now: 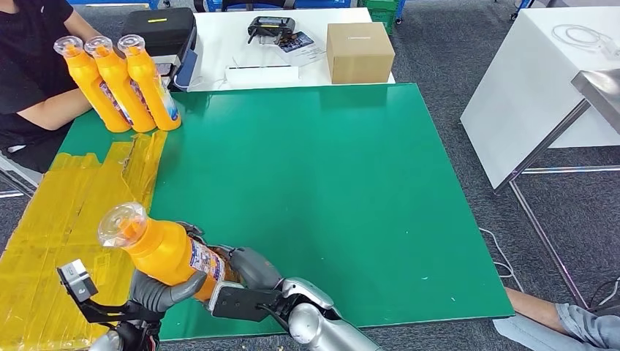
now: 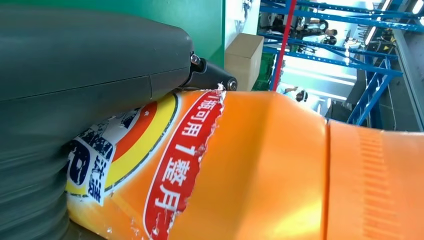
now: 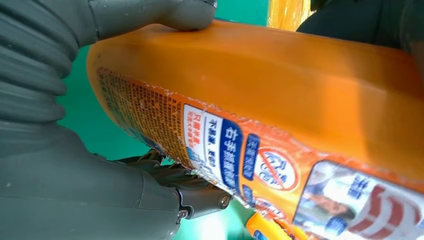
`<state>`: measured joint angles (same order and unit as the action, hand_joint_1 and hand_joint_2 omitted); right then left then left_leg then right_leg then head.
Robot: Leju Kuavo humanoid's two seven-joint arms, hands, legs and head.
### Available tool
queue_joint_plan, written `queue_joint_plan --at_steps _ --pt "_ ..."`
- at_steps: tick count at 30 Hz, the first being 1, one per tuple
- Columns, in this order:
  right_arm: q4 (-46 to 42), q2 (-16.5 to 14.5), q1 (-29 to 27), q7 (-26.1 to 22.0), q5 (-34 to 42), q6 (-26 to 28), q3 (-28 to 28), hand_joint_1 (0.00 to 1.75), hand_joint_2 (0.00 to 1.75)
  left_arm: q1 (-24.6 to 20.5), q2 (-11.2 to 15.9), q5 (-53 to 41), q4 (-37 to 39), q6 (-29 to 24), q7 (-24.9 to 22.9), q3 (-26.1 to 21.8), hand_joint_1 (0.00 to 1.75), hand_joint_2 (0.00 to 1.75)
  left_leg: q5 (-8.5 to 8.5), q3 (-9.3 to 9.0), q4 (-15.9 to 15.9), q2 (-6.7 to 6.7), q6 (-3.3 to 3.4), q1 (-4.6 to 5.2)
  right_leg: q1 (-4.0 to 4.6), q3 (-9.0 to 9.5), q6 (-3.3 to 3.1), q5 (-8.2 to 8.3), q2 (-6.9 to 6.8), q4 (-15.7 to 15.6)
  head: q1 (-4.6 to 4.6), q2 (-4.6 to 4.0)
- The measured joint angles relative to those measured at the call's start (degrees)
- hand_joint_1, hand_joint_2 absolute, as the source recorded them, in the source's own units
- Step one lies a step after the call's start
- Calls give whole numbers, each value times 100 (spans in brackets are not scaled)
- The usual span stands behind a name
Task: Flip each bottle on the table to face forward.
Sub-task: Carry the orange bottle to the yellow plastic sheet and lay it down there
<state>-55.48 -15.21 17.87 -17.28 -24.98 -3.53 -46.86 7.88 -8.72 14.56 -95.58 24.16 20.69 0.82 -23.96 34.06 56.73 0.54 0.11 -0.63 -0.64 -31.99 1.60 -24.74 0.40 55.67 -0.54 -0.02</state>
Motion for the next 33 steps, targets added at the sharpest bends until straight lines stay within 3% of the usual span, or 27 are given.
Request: queue_joint_plan --at_steps 5,9,20,24,29,33 --pt "76 -23 18 -1 2 20 -20 175 175 -10 24 -27 14 68 32 -2 175 175 0 0 0 0 0 0 0 0 0 0 0 0 -1 0" --pt "112 -26 24 -3 11 58 -31 159 175 -10 26 -233 15 -30 120 -2 175 175 0 0 0 0 0 0 0 -1 0 0 0 0 0 0" --pt "118 -24 31 -1 15 110 -28 159 175 -28 26 -505 15 -169 235 1 175 175 0 -1 0 -1 0 0 0 0 0 0 0 0 0 0" --pt "118 -24 32 -1 15 113 -28 12 175 -32 26 -505 15 -169 237 1 175 175 0 -1 0 -1 0 0 0 0 0 0 0 0 1 0" --pt "111 -22 16 20 20 136 -29 3 175 -66 26 -773 14 -364 301 1 175 175 0 -1 0 -1 0 0 0 0 0 0 0 0 1 0" --pt "-356 112 -200 125 208 307 101 0 175 -400 28 -3743 -22 -2534 475 -177 175 175 0 -1 0 2 0 0 0 2 0 1 1 0 1 0"
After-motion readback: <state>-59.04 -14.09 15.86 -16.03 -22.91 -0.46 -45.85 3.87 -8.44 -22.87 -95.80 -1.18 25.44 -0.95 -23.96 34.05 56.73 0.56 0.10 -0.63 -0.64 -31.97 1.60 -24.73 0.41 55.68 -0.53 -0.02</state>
